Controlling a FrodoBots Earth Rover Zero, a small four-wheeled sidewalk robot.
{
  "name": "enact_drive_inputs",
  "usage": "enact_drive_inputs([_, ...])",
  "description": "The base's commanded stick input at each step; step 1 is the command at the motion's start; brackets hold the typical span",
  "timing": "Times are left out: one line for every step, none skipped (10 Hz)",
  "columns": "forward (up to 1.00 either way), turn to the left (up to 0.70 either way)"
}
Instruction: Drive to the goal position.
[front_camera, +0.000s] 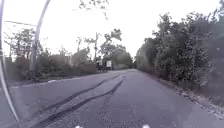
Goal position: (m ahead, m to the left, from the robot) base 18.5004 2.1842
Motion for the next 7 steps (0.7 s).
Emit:
enact_drive_inputs([0.0,-0.7])
enact_drive_inputs([0.0,-0.7])
enact_drive_inputs([0.0,-0.7])
enact_drive_inputs([0.0,-0.23])
enact_drive_inputs([0.0,0.0])
enact_drive_inputs([0.0,0.0])
enact_drive_inputs([0.0,0.0])
